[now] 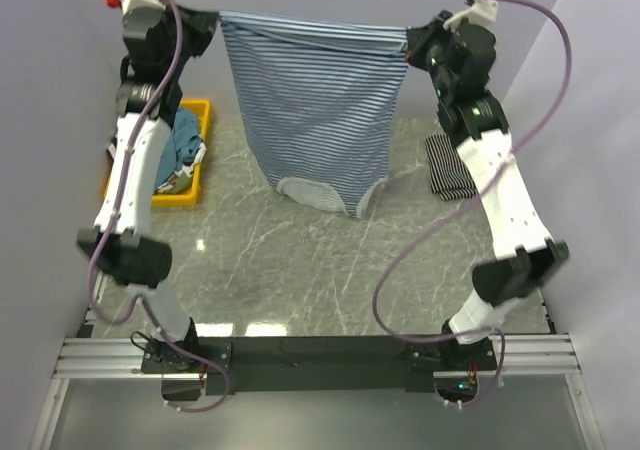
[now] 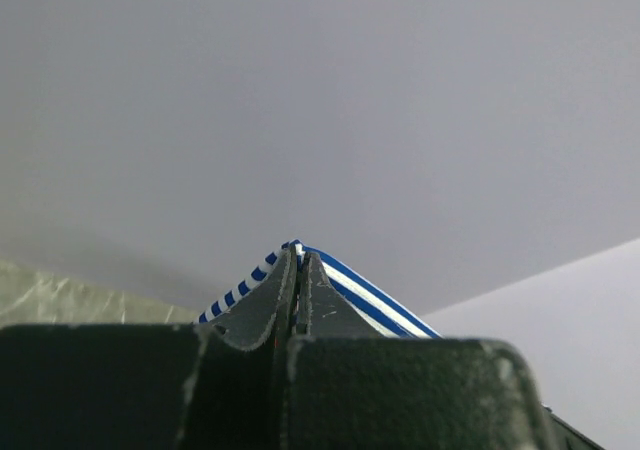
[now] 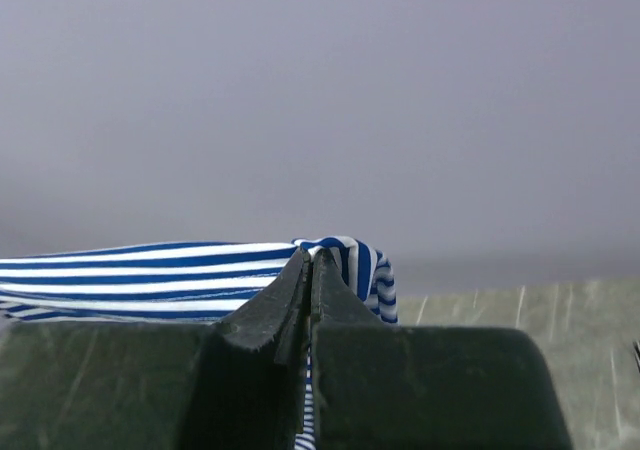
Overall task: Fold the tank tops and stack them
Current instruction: Flatten the tank top out
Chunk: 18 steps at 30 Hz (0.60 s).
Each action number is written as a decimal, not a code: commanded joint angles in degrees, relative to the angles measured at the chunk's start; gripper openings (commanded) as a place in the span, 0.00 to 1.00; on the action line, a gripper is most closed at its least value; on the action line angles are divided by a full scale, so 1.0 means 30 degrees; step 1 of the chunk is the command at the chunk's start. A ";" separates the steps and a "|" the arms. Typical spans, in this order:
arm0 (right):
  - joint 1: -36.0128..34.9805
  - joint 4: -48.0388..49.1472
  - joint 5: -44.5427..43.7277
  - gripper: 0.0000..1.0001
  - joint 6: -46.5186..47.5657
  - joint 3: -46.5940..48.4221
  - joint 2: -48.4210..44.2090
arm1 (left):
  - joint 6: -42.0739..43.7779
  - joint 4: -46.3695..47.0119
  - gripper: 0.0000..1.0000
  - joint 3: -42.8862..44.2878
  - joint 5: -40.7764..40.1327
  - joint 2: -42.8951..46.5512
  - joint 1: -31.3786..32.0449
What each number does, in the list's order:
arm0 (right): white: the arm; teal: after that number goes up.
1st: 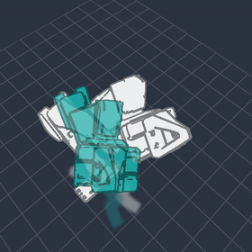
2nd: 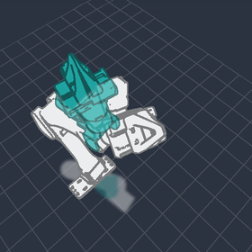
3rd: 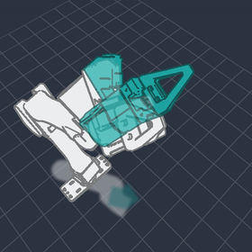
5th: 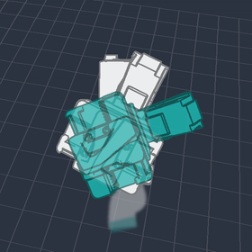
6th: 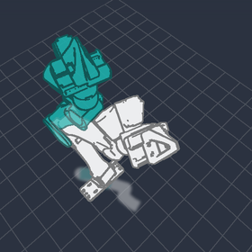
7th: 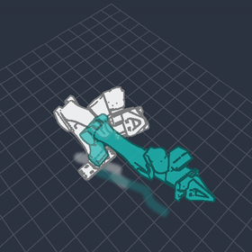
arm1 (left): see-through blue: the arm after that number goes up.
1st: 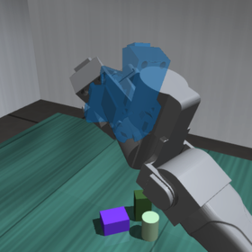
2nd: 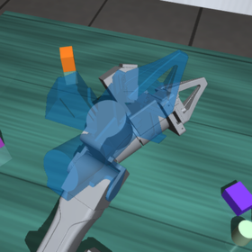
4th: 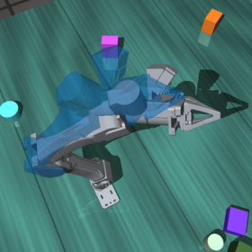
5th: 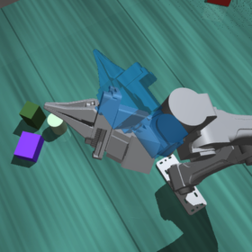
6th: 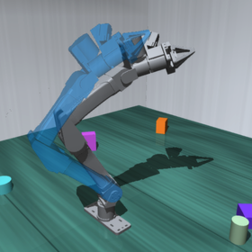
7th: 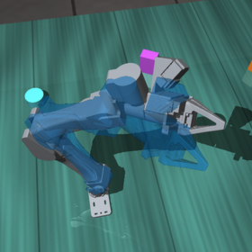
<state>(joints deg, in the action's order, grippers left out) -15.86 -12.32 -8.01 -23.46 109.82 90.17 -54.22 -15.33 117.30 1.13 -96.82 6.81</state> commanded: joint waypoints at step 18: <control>0.1301 0.3929 0.0210 0.00 -0.0673 -0.3927 -0.2855 | -0.1318 0.4816 0.01 -0.3547 0.2523 0.2821 -0.1391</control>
<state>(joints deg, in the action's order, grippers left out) -12.97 -5.48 -3.42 -23.99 106.24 90.24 -56.86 -5.76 113.30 9.02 -95.53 3.84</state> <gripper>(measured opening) 0.010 0.021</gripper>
